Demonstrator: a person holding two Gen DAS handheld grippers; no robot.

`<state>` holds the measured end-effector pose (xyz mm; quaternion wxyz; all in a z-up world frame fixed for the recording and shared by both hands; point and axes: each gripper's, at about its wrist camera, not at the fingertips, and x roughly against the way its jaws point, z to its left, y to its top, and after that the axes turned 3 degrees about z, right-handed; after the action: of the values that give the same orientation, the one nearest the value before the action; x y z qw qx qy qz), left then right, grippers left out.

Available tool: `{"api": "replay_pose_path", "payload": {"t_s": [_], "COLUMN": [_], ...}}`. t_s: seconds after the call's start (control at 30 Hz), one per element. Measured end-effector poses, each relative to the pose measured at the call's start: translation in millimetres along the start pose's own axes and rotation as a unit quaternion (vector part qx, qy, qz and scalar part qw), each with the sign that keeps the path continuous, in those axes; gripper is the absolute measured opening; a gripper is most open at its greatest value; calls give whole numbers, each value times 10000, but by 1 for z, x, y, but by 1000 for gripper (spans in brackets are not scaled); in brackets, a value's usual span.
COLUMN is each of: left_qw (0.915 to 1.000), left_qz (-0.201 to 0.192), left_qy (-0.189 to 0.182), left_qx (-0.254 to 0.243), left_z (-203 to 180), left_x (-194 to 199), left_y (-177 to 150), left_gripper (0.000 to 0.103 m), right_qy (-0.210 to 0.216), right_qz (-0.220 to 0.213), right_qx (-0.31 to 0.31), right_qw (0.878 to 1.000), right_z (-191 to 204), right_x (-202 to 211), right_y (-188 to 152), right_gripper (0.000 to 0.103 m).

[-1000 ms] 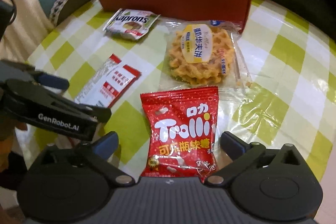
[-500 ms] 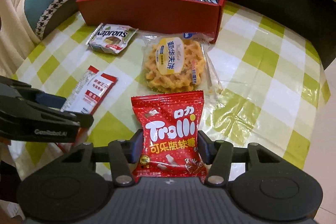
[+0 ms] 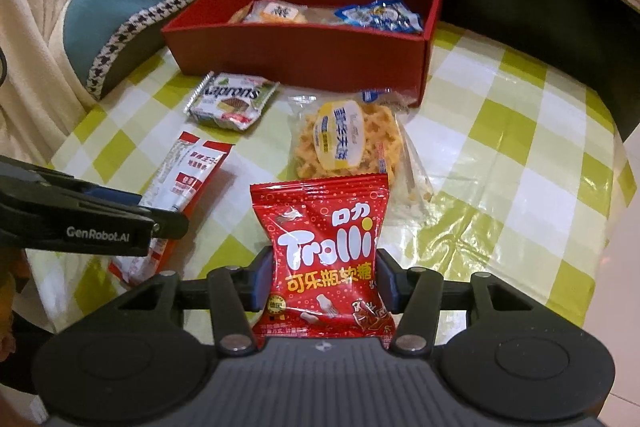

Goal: Organize snacks

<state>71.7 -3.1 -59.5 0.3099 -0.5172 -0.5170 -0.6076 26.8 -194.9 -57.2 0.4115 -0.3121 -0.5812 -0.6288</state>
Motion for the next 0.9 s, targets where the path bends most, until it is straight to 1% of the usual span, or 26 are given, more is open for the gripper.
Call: {"api": "replay_pose_path", "payload": {"t_s": [0.23,0.5,0.9], "left_qw": [9997,9990,9964], "left_qz": [-248,-412,-804], "left_qy": [-10,-120,-145], "left_qx": [18,106,217], "left_z": [-7,-12,-20], "left_x": [14,21,37], "left_y": [4,16,52], "left_gripper": [57,57,57], "right_qy": [88,87,74], "right_qz": [-253,-503,-892], "right_qx": [-89,-165,-424], "right_qw": [9996,9986,9951], "right_z": [-1,-1,-18], "right_x": [12,19,31], "right_y": [10,27,61], "right_gripper": [58,58,58]}}
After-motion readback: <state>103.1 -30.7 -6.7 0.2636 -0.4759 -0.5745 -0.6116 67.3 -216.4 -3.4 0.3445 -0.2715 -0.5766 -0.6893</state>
